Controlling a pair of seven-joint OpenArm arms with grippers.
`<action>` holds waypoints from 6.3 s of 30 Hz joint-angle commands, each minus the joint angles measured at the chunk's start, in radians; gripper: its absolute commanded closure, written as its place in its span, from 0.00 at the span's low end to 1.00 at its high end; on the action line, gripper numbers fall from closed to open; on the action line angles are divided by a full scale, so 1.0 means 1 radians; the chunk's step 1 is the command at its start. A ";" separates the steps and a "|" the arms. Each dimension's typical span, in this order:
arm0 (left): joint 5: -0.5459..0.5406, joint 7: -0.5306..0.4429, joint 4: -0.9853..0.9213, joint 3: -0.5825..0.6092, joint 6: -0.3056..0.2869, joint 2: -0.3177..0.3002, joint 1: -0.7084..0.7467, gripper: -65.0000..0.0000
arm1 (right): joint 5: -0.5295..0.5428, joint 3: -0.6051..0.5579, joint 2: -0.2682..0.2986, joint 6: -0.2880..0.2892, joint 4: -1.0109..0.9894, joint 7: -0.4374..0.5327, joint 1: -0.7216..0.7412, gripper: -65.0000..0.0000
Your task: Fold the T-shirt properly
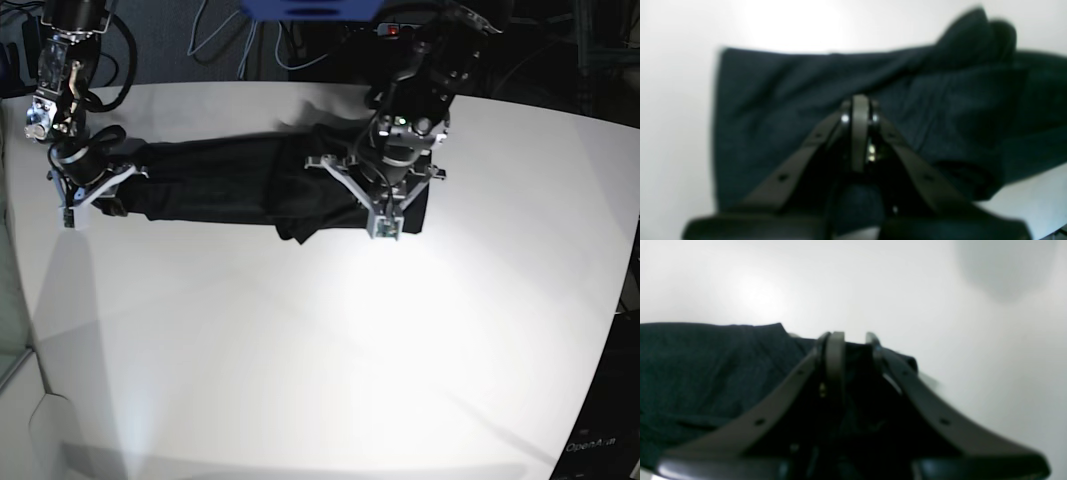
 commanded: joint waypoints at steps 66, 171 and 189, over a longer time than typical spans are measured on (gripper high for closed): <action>0.002 -0.085 0.040 -0.048 -0.003 -0.113 0.095 1.00 | -0.017 0.045 0.033 -0.003 0.142 -0.051 -0.031 0.68; 0.004 -0.084 0.090 -0.259 -0.003 -0.125 0.135 1.00 | -0.016 -0.010 -0.108 -0.003 0.515 -0.284 -0.079 1.00; 0.004 -0.090 -0.020 -0.347 -0.004 -0.159 0.167 1.00 | -0.016 -0.183 -0.193 -0.008 0.550 -0.282 -0.059 1.00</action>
